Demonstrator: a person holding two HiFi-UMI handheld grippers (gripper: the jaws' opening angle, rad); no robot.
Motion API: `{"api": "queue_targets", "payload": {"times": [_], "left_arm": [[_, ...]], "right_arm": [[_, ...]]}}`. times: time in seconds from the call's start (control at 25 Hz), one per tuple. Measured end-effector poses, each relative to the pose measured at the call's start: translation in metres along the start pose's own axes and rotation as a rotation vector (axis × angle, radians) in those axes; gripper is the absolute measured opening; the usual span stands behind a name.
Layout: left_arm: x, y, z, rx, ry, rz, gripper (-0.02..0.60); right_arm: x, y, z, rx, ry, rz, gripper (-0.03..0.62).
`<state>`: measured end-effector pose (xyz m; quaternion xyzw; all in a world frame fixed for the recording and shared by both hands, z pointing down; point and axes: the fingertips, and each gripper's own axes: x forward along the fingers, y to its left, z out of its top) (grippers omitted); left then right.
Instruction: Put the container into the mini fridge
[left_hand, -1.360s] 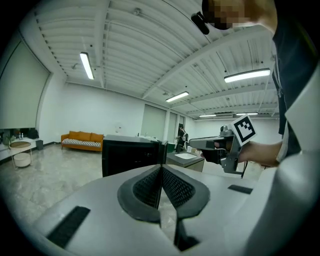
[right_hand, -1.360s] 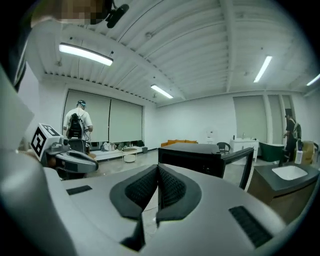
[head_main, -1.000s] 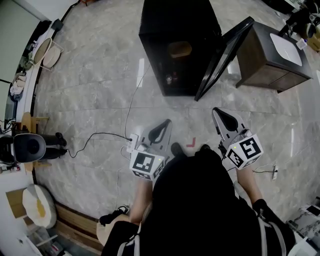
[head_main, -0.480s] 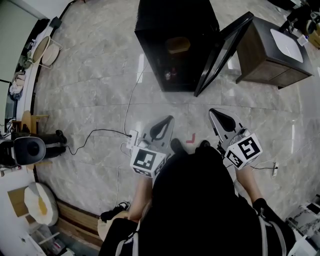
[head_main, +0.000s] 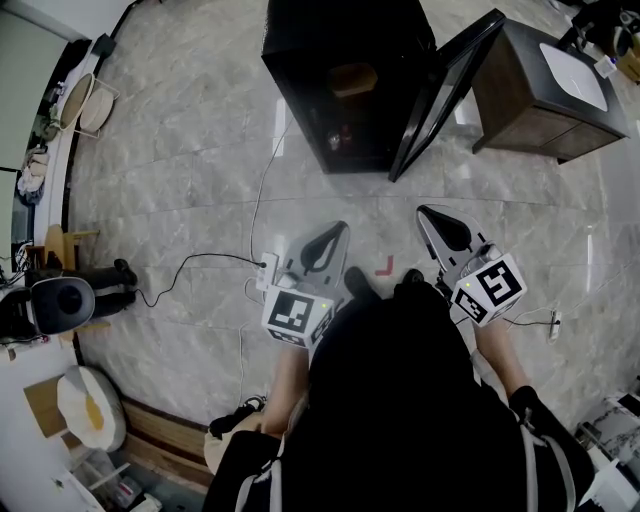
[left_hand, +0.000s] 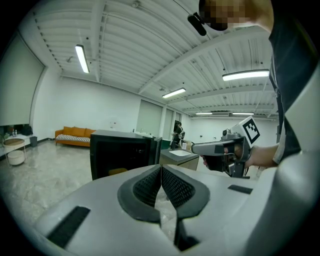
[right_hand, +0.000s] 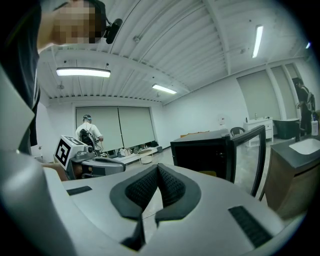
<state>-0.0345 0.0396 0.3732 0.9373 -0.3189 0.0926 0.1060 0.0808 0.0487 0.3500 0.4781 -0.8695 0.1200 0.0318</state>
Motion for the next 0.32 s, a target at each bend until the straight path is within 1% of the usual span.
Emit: {"api": "queue_targets", "payload": {"times": [0.32], "left_arm": [[0.0059, 0.0052, -0.0062, -0.009, 0.018, -0.013, 0.034]], "right_arm": [[0.0111, 0.0068, 0.0014, -0.025, 0.013, 0.038, 0.017]]}}
